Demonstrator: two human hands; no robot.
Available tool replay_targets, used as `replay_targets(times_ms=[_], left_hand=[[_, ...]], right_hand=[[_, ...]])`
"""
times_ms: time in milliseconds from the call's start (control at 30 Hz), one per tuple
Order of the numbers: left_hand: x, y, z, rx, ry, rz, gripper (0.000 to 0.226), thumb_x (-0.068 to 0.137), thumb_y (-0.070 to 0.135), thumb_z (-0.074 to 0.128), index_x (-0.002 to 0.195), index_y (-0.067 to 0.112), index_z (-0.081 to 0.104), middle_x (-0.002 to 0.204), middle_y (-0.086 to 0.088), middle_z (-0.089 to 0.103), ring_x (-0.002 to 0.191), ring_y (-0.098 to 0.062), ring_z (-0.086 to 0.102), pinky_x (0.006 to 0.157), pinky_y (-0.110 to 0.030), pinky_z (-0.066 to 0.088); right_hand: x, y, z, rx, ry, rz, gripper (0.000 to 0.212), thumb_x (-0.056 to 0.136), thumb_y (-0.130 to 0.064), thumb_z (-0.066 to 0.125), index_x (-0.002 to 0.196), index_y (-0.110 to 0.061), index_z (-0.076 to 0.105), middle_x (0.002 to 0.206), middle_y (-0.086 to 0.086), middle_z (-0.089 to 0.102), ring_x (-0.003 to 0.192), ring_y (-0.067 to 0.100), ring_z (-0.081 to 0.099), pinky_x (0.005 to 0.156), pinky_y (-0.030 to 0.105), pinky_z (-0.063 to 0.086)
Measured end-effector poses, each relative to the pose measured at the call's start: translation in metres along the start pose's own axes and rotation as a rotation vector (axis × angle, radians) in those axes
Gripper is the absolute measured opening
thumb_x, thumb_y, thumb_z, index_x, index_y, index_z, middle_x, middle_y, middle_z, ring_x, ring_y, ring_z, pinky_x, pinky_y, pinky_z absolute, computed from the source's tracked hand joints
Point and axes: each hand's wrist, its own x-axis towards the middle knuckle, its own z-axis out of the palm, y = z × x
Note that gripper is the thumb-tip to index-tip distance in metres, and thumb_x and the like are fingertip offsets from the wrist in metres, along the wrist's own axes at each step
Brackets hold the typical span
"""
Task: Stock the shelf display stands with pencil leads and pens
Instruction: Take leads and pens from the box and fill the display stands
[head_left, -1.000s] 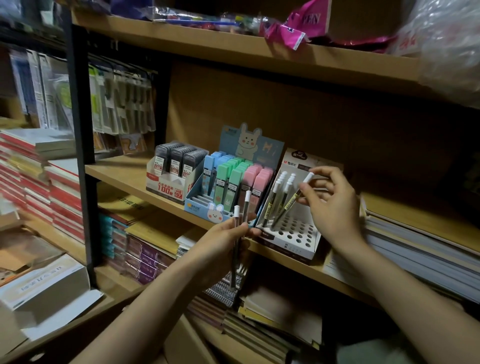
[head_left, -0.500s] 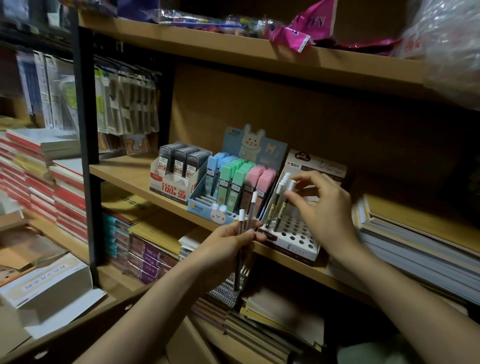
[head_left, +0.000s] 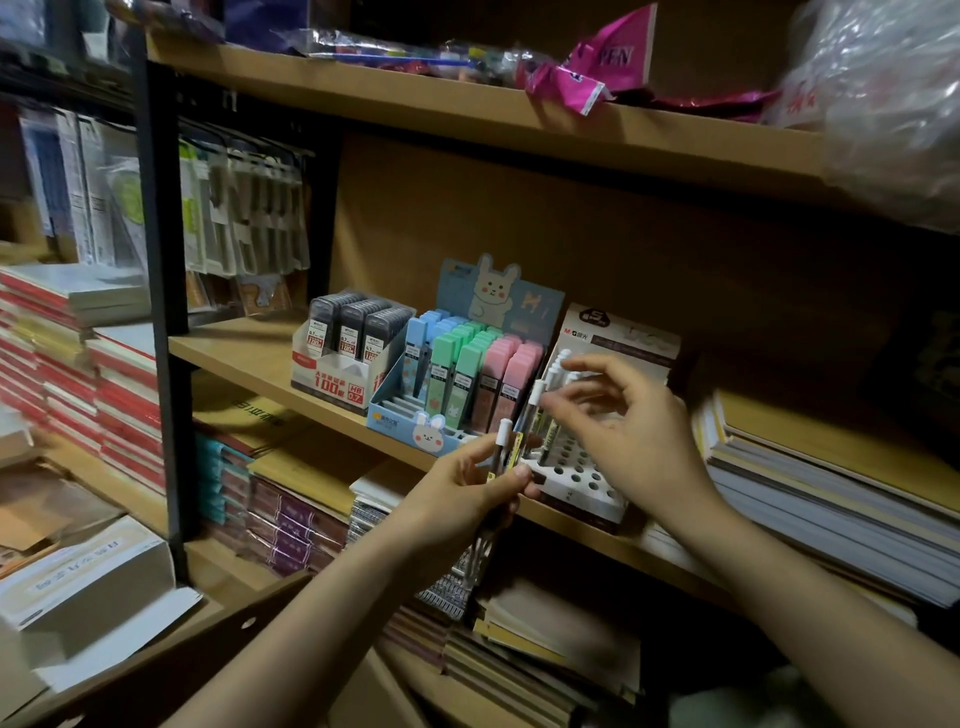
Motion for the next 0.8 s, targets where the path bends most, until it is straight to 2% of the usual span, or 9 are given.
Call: replay_targets(times_ms=[100,200,267,333,433,533,600,667,800], left_hand=[[-0.001,0.001,0.007,0.069,-0.014,0.047,0.024,0.087,0.020,0.062,0.110,0.025,0.066,0.082,0.000,0.068,0.071,-0.008,0.057,0.066,-0.021,0.047],[0.000,0.002,0.008,0.046,-0.003,0.050,0.021,0.093,0.016,0.057,0.111,0.021,0.065,0.093,-0.006,0.070,0.079,-0.011,0.064,0.066,-0.021,0.051],[0.001,0.002,0.005,0.037,0.045,0.030,0.022,0.096,0.018,0.052,0.113,0.023,0.064,0.101,-0.010,0.068,0.092,-0.021,0.066,0.071,-0.026,0.054],[0.001,0.000,-0.001,0.110,0.119,0.021,0.020,0.099,0.023,0.048,0.111,0.028,0.063,0.098,-0.010,0.065,0.088,-0.022,0.066,0.069,-0.029,0.055],[-0.001,-0.001,-0.006,0.186,0.181,0.013,0.018,0.101,0.032,0.044,0.109,0.030,0.060,0.075,-0.003,0.053,0.054,-0.004,0.054,0.048,-0.018,0.044],[0.004,-0.001,-0.003,0.159,0.183,-0.068,0.026,0.102,0.038,0.040,0.120,0.027,0.055,0.082,-0.012,0.054,0.067,-0.009,0.062,0.063,-0.020,0.050],[0.009,0.001,0.002,0.035,0.165,-0.109,0.025,0.101,0.024,0.039,0.121,0.019,0.053,0.077,-0.005,0.051,0.059,-0.009,0.049,0.056,-0.021,0.039],[0.011,0.001,0.005,-0.006,0.129,-0.111,0.026,0.097,0.009,0.040,0.117,0.014,0.056,0.080,-0.003,0.052,0.063,-0.010,0.044,0.057,-0.022,0.036],[0.004,0.002,0.007,-0.013,0.060,-0.065,0.024,0.101,0.011,0.041,0.118,0.017,0.058,0.083,-0.002,0.065,0.070,-0.011,0.056,0.065,-0.026,0.053]], right_hand=[[-0.002,-0.004,0.005,0.080,-0.034,0.052,0.030,0.077,-0.024,0.079,0.102,-0.026,0.064,0.081,-0.009,0.072,0.072,-0.001,0.069,0.063,0.011,0.053],[0.000,-0.006,0.003,0.167,-0.082,0.106,0.025,0.082,-0.011,0.074,0.102,-0.020,0.063,0.083,-0.001,0.072,0.072,0.008,0.072,0.066,0.022,0.059],[0.006,-0.006,-0.006,0.227,-0.116,0.151,0.024,0.084,-0.006,0.071,0.103,-0.017,0.061,0.088,0.004,0.072,0.075,0.014,0.073,0.069,0.030,0.061],[0.015,-0.006,-0.020,0.220,-0.111,0.138,0.025,0.085,-0.004,0.069,0.102,-0.019,0.060,0.093,0.005,0.070,0.079,0.015,0.073,0.070,0.029,0.061],[0.031,-0.005,-0.045,0.127,-0.059,0.074,0.025,0.084,-0.005,0.071,0.099,-0.022,0.059,0.096,0.004,0.069,0.080,0.012,0.073,0.068,0.022,0.059],[0.048,0.001,-0.060,-0.154,-0.043,-0.012,0.025,0.083,-0.012,0.074,0.097,-0.027,0.059,0.091,-0.004,0.069,0.078,0.005,0.071,0.067,0.018,0.057],[0.056,0.008,-0.061,-0.282,-0.061,-0.055,0.026,0.084,-0.014,0.074,0.097,-0.027,0.057,0.090,-0.007,0.068,0.079,0.002,0.069,0.069,0.017,0.056],[0.061,0.017,-0.056,-0.335,-0.077,-0.074,0.025,0.085,-0.013,0.073,0.100,-0.024,0.057,0.090,-0.007,0.066,0.081,0.001,0.067,0.069,0.017,0.056],[0.065,0.034,-0.043,-0.371,-0.080,-0.084,0.025,0.084,-0.014,0.073,0.099,-0.023,0.055,0.089,-0.011,0.063,0.082,-0.002,0.063,0.071,0.016,0.055]])
